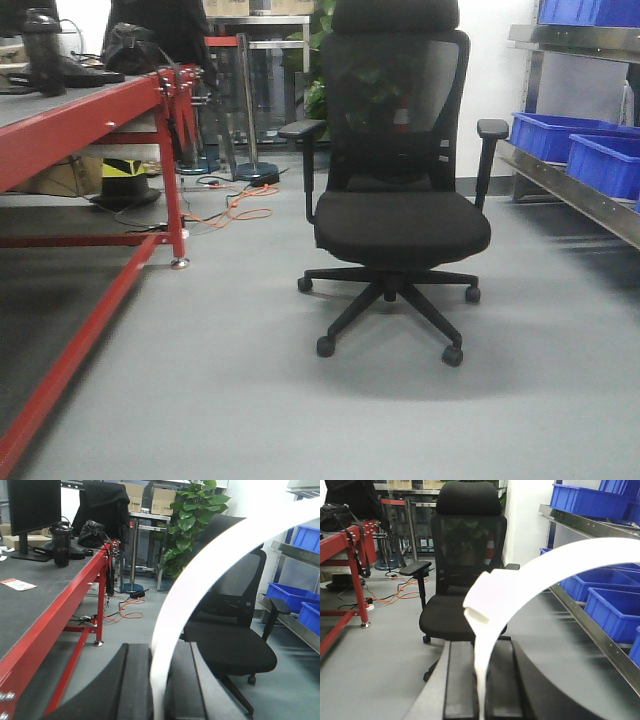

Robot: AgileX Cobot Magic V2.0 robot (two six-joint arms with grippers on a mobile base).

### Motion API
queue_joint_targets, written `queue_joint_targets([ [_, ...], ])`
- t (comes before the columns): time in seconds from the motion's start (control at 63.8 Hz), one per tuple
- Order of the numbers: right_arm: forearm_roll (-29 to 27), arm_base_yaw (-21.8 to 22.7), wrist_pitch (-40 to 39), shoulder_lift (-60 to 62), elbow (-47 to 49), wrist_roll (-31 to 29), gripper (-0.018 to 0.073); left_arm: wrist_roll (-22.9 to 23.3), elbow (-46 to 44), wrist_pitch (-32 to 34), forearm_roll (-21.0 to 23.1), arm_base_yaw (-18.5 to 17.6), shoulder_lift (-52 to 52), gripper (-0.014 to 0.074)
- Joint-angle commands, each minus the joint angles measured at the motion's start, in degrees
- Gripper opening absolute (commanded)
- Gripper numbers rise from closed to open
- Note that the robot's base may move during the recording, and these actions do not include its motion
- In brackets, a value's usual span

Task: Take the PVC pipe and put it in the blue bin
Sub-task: 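Drive the base up to the metal shelf of blue bins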

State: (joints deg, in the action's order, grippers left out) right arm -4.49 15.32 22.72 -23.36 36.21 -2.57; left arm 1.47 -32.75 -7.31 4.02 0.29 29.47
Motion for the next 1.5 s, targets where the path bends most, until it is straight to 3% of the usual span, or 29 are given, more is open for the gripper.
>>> queue_joint_targets([
  [0.0, 0.16, 0.03, -1.78, 0.08, 0.12, -0.45, -0.0169, 0.22, -0.15, 1.31, 0.10, -0.02, -0.19, -0.0111],
  [1.489, 0.16, 0.03, -1.78, 0.08, 0.12, -0.45, -0.0169, 0.22, -0.15, 1.31, 0.10, -0.02, -0.19, -0.0111],
])
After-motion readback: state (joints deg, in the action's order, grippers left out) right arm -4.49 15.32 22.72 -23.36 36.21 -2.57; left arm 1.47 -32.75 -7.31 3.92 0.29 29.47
